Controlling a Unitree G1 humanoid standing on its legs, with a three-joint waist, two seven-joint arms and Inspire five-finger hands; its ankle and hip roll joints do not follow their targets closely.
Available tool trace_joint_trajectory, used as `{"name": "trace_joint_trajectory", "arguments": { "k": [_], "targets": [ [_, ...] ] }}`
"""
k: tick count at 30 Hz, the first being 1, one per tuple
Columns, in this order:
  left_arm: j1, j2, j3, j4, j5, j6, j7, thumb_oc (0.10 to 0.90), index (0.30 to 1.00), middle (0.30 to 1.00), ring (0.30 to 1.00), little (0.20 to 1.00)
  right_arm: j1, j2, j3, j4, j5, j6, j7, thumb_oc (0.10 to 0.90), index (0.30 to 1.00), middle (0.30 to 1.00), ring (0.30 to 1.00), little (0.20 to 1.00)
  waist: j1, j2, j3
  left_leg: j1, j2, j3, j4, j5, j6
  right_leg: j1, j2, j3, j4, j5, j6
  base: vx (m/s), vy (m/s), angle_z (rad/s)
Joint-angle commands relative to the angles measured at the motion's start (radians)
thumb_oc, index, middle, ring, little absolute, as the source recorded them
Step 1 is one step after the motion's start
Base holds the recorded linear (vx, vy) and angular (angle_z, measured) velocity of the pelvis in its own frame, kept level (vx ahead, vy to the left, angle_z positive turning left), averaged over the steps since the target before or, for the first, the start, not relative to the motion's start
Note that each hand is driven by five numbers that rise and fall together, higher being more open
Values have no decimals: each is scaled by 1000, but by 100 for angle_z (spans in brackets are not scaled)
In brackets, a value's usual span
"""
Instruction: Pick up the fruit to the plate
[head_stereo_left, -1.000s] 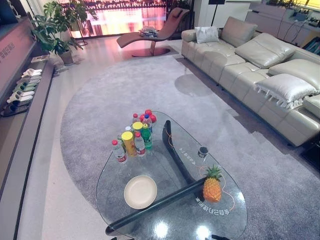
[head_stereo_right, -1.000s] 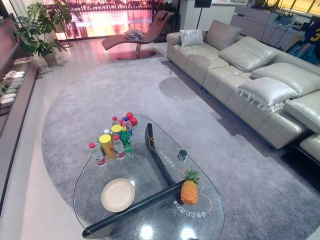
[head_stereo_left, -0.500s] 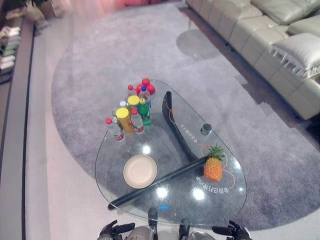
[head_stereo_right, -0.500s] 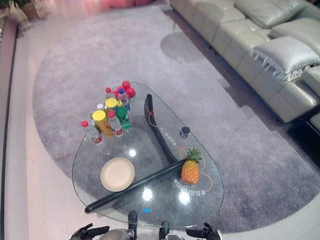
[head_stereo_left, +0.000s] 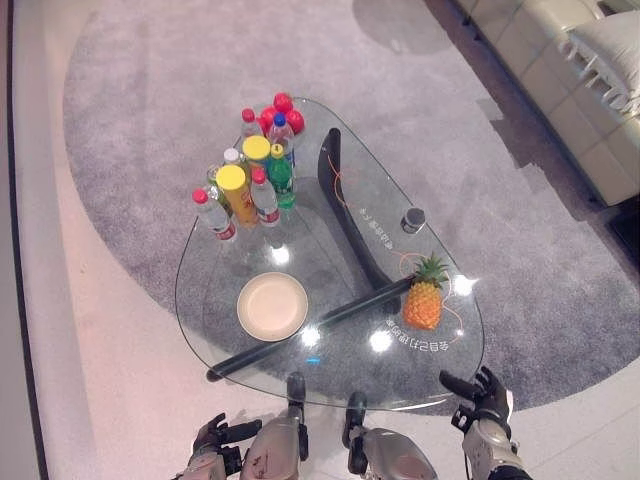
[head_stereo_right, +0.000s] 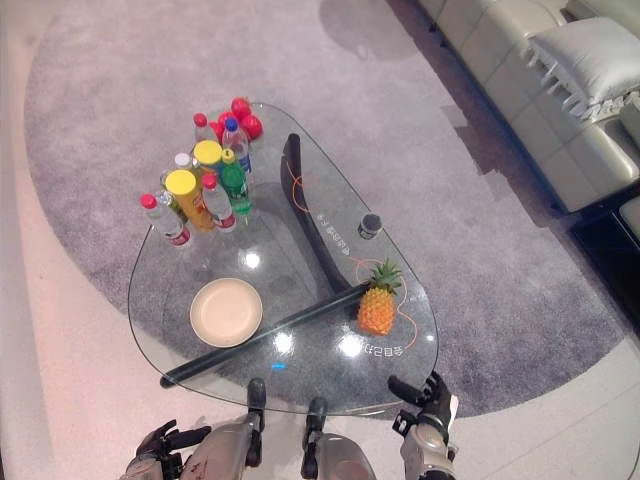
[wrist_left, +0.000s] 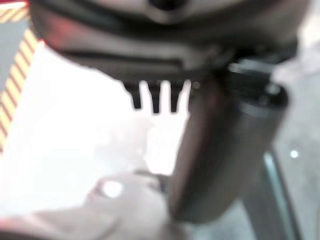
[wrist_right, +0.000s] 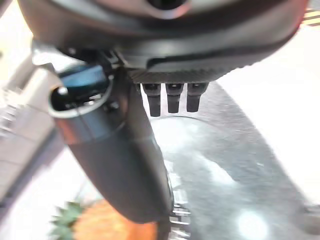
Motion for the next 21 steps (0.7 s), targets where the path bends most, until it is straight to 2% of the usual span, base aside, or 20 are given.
{"name": "trace_joint_trajectory", "arguments": {
  "k": [1,6,11,15,21],
  "targets": [
    [60,17,-9,5,-41,-41,24,800,900,900,900,900,16,-77,-21,-188,-6,-79,-110,800,900,900,900,900,15,-10,-14,-35,-3,41,169,-63,40,-117,-63,-18,91,159,39,-66,20,-2],
    [64,14,-15,-15,-63,-44,29,800,900,900,900,900,-5,-96,-26,-313,-21,-110,-141,800,900,900,900,900,13,-7,21,-72,-3,43,218,-81,45,-151,-69,-22,126,149,38,-23,28,-6],
    [61,5,-31,-49,-104,-39,25,800,900,900,900,900,-39,-121,-32,-470,-53,-105,-180,800,900,900,900,900,11,0,63,-117,-2,43,257,-87,47,-189,-74,-23,155,139,29,-16,43,-8],
    [57,-3,-35,-75,-124,-26,26,800,900,900,900,900,-77,-130,-28,-552,-50,-105,-163,800,900,900,900,900,15,6,95,-153,-5,37,285,-91,50,-226,-73,-25,183,130,21,-12,25,0],
    [40,-12,-58,-129,-154,13,53,800,900,900,900,900,-174,-144,-4,-641,-100,-48,-193,800,900,900,900,900,23,8,109,-223,-11,28,327,-100,54,-288,-74,-25,211,124,10,-1,6,-1]
  ]
}}
